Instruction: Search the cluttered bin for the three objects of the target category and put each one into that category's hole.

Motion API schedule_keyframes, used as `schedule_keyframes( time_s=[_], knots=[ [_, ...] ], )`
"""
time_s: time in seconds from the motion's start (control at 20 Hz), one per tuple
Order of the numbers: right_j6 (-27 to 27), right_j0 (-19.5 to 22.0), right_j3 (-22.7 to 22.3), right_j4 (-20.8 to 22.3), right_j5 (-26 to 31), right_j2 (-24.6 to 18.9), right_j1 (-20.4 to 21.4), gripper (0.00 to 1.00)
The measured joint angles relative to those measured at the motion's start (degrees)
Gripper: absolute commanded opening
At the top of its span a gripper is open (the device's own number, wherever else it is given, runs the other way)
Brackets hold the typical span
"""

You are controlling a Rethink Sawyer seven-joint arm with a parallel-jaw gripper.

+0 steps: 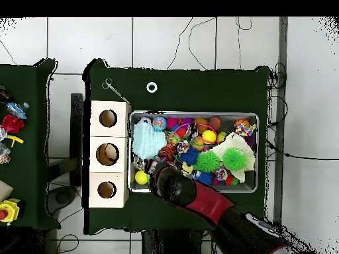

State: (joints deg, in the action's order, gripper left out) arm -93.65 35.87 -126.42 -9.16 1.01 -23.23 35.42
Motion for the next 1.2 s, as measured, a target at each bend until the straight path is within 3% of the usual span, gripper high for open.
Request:
schedule_keyframes(
  time_s=[0.3, 0.55, 0.65, 1.2],
  knots=[
    [-0.86, -2.66, -0.07, -5.67, -0.02, 2.63, 0.23, 1.00],
    [-4.78, -5.14, -1.44, -11.68, -0.73, 4.66, 1.03, 1.00],
    [-8.79, -5.60, -3.18, -14.25, -2.51, 4.93, 1.34, 1.00],
    [-20.57, -5.64, -5.33, -16.54, -5.32, 4.78, 1.51, 1.00]
  ],
)
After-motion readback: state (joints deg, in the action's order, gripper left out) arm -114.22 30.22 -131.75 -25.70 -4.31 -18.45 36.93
